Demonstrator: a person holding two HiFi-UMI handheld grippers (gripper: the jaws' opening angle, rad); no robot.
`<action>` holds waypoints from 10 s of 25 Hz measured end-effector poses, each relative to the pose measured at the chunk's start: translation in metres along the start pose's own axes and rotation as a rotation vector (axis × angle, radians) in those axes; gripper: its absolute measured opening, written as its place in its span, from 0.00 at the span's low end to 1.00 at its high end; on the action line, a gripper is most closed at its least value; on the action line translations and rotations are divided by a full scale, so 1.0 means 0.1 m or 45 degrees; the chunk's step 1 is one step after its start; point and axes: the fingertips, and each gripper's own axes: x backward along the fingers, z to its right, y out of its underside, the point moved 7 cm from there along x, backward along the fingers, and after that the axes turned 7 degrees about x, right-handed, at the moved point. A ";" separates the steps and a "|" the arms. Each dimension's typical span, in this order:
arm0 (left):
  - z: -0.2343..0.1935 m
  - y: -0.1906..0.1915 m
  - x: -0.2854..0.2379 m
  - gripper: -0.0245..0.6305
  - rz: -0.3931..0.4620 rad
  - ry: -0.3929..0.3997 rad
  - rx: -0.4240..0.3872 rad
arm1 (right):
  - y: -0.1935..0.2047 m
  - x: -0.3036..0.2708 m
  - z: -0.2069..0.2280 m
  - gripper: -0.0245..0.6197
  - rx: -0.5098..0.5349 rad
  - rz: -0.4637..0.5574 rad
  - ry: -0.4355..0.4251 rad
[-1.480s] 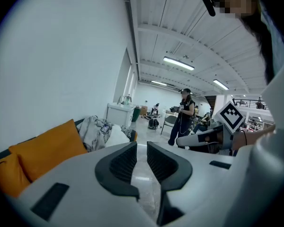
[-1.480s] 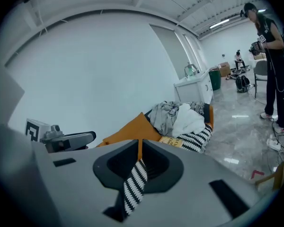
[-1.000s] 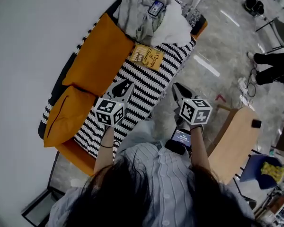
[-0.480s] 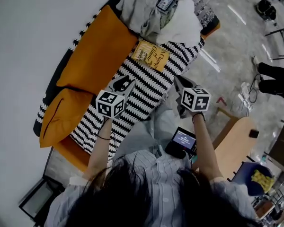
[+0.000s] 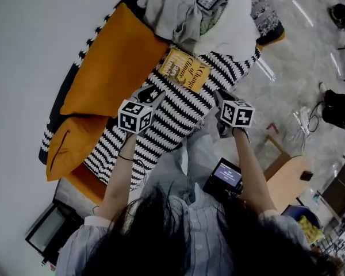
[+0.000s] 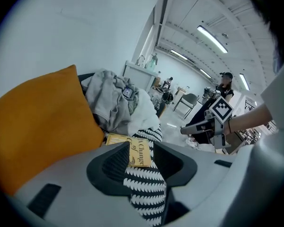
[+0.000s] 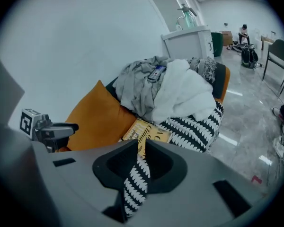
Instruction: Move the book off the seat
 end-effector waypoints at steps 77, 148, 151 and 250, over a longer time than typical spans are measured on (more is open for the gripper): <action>0.26 -0.24 0.84 0.51 0.031 -0.092 0.029 | -0.34 0.92 -1.06 0.31 0.119 0.113 -0.076; 6.52 2.22 0.57 0.48 -0.315 0.820 -0.839 | 4.61 6.48 0.20 0.31 -0.644 0.717 0.862; 6.71 2.42 0.50 0.48 -0.395 0.872 -0.891 | 4.92 6.54 0.16 0.31 -0.740 0.746 0.909; 8.67 4.11 -1.37 0.46 -0.943 1.205 -1.018 | 6.60 6.57 1.40 0.16 -1.427 1.029 1.140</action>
